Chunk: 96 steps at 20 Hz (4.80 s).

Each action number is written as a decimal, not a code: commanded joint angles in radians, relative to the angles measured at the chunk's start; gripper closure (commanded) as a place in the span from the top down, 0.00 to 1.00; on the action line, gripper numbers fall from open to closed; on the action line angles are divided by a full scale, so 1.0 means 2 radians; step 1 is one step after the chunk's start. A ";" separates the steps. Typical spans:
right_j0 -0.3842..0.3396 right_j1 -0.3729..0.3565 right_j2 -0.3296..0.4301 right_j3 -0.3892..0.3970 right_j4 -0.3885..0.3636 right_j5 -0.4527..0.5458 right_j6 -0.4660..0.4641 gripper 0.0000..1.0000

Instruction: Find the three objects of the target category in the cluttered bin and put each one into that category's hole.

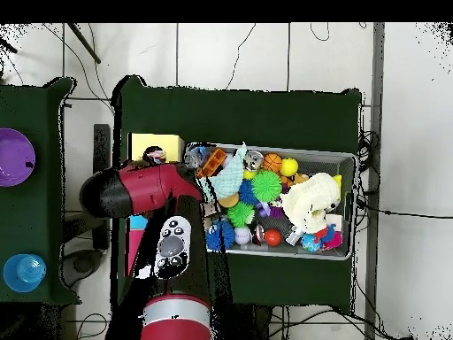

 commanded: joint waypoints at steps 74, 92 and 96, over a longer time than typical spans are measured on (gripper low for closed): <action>-0.225 -0.050 0.208 0.007 -0.107 0.108 -0.177 1.00; -0.277 -0.027 0.265 -0.007 -0.162 0.122 -0.186 1.00; -0.284 -0.022 0.276 -0.012 -0.173 0.127 -0.184 1.00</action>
